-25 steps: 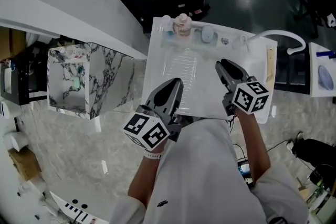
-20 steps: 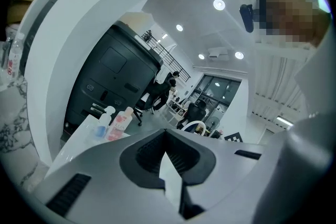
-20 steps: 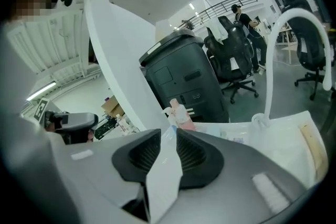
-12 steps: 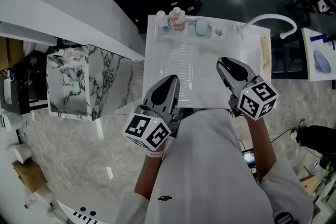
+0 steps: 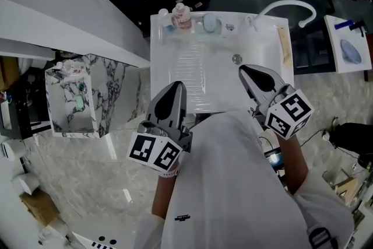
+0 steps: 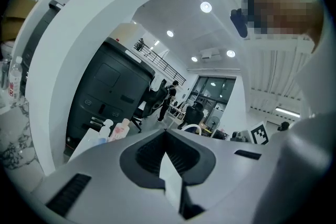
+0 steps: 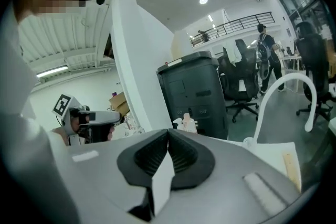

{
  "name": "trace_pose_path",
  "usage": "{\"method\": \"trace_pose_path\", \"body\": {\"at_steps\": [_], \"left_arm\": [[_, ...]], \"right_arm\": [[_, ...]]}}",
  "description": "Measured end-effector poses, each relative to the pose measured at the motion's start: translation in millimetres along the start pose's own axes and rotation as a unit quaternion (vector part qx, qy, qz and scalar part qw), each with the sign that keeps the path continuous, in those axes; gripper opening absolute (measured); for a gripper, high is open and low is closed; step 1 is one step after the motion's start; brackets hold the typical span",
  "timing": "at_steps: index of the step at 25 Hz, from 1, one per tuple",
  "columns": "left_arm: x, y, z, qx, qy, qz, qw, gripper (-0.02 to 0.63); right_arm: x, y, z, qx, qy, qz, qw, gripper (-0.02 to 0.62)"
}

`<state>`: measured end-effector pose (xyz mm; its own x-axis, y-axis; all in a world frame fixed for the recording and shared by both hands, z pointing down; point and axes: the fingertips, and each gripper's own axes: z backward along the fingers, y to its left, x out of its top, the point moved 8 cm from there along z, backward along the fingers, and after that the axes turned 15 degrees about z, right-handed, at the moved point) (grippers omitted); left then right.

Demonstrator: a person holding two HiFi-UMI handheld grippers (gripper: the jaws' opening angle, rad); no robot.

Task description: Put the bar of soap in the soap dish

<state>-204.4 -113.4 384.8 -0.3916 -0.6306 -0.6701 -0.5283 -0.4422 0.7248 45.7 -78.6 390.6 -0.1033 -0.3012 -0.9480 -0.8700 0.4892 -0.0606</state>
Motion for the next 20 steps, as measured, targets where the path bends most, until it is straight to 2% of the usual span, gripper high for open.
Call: {"method": "trace_pose_path", "body": {"at_steps": [3, 7, 15, 20], "left_arm": [[-4, -3, -1, -0.005, 0.014, -0.009, 0.9998, 0.005], [-7, -9, -6, -0.013, 0.026, -0.024, 0.9993, 0.005], [-10, -9, -8, -0.033, 0.039, -0.013, 0.9986, 0.005], [-12, -16, -10, -0.039, 0.043, -0.013, 0.9982, 0.005]], "right_arm": [[4, 0, 12, 0.01, -0.021, 0.01, 1.0, 0.013], [11, -2, 25, 0.003, -0.034, 0.032, 0.999, 0.012], [8, 9, 18, 0.0, -0.03, 0.021, 0.999, 0.012], [13, 16, 17, 0.013, -0.029, 0.044, 0.999, 0.012]]}}
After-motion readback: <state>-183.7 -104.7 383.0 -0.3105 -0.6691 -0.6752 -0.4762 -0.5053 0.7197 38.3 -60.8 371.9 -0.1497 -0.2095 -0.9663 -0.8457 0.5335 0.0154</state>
